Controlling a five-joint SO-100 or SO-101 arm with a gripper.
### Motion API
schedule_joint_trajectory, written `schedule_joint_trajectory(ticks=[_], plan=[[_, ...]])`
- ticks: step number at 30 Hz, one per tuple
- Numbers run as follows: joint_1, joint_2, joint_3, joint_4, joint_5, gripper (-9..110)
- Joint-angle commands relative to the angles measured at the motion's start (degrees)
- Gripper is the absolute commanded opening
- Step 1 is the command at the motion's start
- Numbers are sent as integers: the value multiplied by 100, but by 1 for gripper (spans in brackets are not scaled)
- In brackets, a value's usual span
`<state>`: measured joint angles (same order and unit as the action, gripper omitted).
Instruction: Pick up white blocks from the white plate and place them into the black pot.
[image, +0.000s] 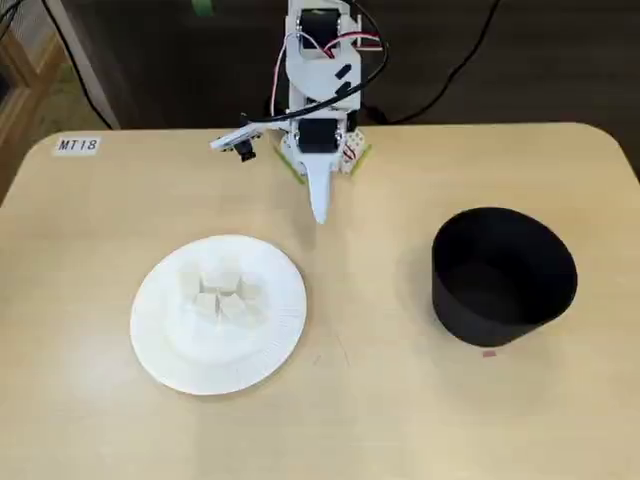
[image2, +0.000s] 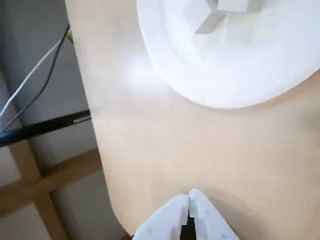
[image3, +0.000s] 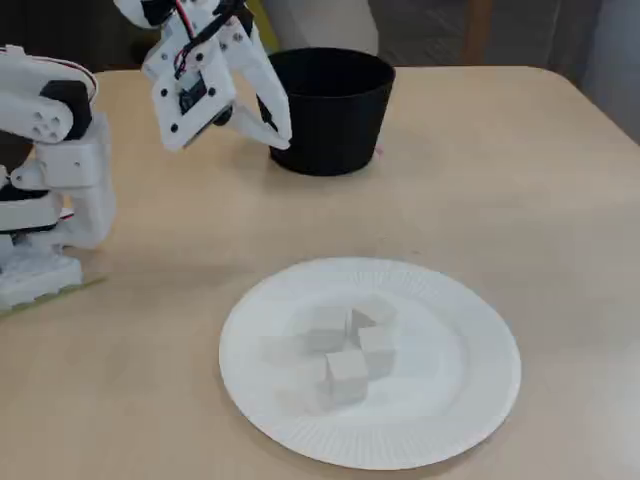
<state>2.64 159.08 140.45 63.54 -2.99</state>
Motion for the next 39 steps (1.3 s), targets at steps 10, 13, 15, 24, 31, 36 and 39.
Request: schedule_joint_trajectory(ticks=[10,13,15,24,31,36,39], plan=[[1028,-1072,-1512,729,-1336,-2],[1494,-1890,-2259,1081,-1600,-2],[1784,-2373,-2689,1362,-1758,-2],[2373,-4148,-3876,1837,-2566,-2],[2672,-5036,-4166,1863,-3217,-2],[2936,-5511,-4228,1679,-3252,-2],[3103,-5625,-4263,1512,-3287,5]])
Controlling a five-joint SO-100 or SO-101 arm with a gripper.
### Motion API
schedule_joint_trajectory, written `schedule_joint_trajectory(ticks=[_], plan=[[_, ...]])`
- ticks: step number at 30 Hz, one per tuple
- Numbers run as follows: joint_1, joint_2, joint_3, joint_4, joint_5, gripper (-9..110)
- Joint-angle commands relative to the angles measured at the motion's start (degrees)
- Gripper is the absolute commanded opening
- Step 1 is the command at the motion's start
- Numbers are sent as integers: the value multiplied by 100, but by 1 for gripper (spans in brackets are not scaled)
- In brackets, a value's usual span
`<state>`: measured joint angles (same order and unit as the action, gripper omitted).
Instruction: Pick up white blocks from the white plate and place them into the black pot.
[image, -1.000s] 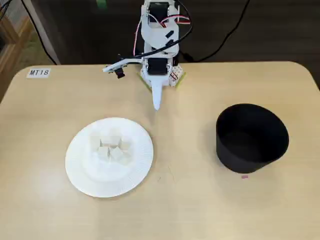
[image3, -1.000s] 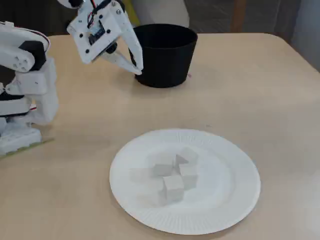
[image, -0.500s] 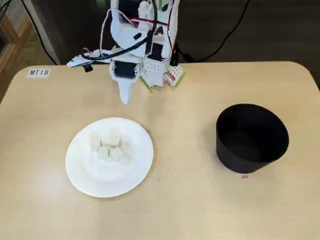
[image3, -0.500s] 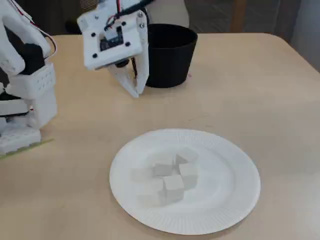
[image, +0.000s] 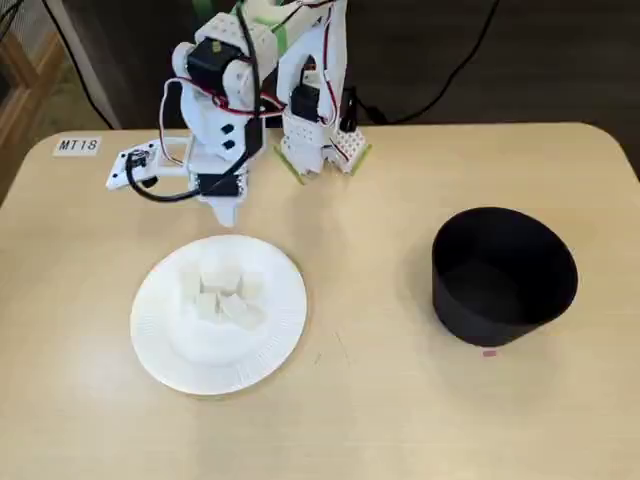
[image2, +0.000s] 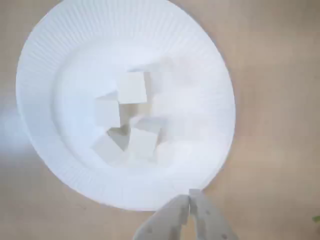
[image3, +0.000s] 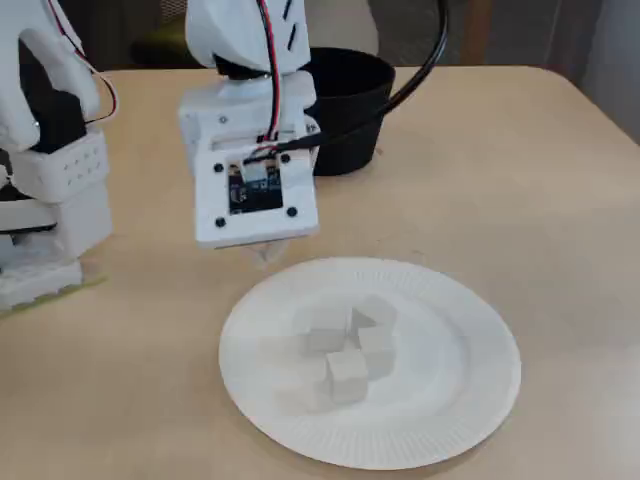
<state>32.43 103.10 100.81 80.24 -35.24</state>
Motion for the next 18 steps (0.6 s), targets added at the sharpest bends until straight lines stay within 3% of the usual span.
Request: schedule_joint_trajectory(ticks=[1,7,18], plan=[[167,-88,-325,-176,-114,8],[123,-527,-598,-176,-325,21],[18,-1169,-870,-624,-18,27]])
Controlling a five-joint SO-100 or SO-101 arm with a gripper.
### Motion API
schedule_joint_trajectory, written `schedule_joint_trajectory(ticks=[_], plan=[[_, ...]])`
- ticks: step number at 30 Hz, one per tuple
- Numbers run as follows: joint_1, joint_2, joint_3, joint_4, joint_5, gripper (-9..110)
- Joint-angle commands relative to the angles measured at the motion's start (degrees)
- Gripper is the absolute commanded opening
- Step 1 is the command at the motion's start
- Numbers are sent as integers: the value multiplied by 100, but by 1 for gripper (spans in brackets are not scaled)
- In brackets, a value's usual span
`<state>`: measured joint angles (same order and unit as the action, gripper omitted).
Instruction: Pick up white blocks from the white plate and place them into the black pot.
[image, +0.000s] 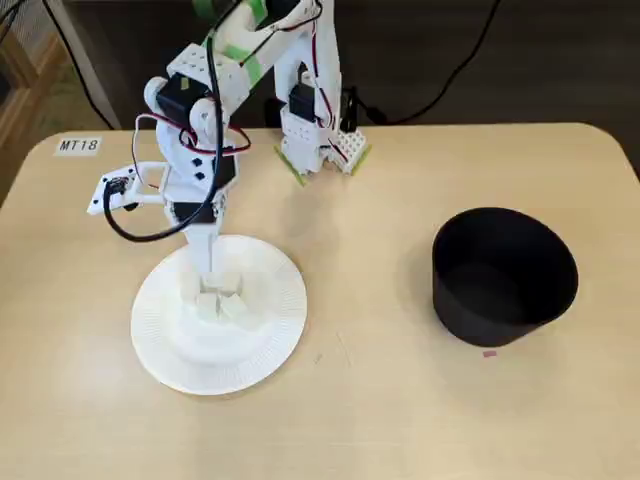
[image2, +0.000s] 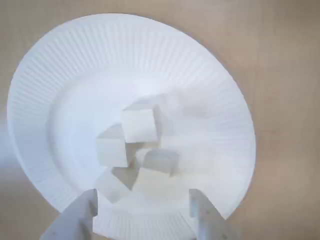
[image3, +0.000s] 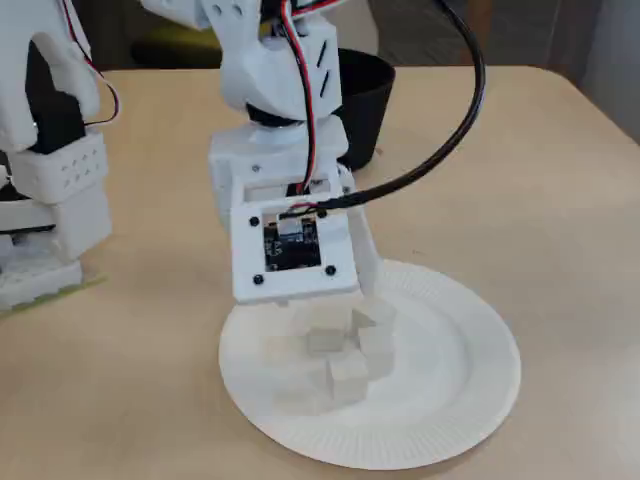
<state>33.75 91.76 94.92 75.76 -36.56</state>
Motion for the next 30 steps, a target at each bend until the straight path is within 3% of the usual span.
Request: schedule_joint_trajectory(ticks=[1,30], plan=[[-158,-114,-299,-229,158,27],[-404,-1397,-844,-940,527,26]])
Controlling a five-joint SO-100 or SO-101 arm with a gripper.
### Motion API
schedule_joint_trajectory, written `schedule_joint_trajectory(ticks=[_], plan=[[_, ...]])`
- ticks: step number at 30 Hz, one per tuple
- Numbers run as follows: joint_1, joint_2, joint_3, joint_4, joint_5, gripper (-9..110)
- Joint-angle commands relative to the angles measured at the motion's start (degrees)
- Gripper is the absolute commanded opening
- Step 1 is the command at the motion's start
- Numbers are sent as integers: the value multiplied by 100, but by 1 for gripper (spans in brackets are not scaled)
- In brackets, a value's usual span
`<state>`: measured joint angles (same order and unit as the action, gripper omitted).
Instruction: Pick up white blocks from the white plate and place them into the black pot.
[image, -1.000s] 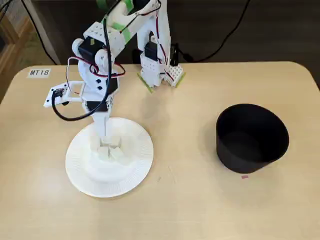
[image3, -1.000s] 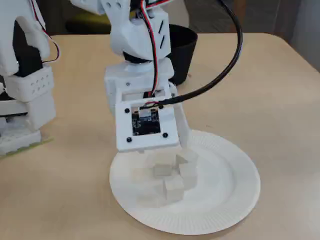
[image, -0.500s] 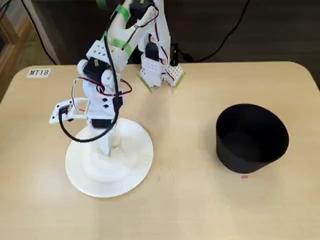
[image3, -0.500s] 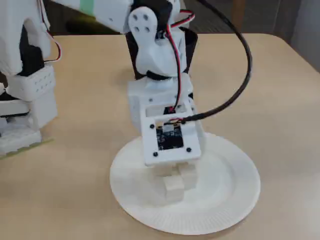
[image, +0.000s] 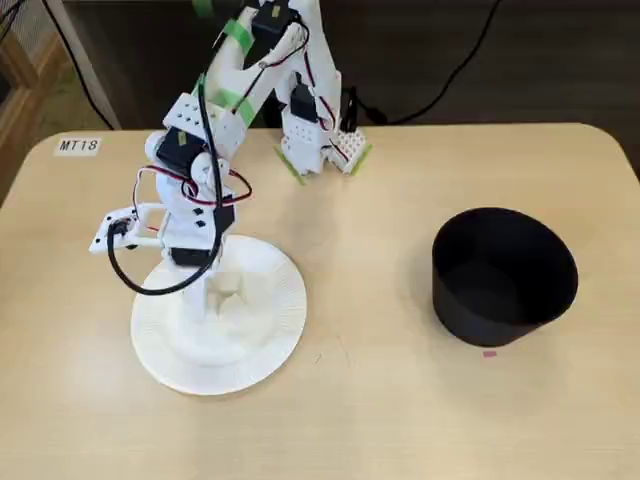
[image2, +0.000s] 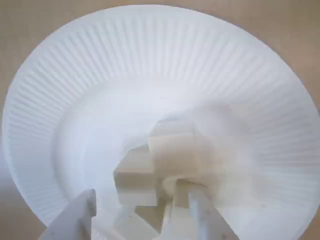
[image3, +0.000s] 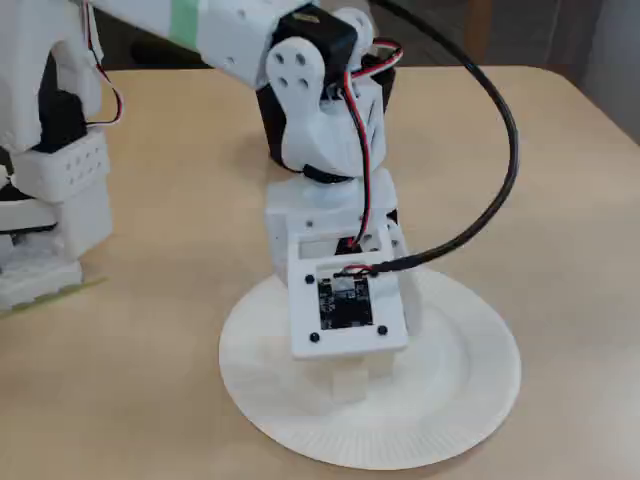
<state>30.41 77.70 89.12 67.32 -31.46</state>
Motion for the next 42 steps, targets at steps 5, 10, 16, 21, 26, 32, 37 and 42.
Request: schedule_joint_trajectory(ticks=[5,10,16,21,26,32,37,42], plan=[[-114,-193,-272,-272,44,25],[-176,-343,-281,-571,114,22],[-211,-413,-360,-800,562,-2],[-229,-158,-448,-686,598,-2],[-369,896,-404,-800,1116,-2],[-1107,2681,-439,-1257,2109,-2],[-2628,3700,-325,-1468,2602,-2],[-4816,3885,9,-2109,2672,-2]])
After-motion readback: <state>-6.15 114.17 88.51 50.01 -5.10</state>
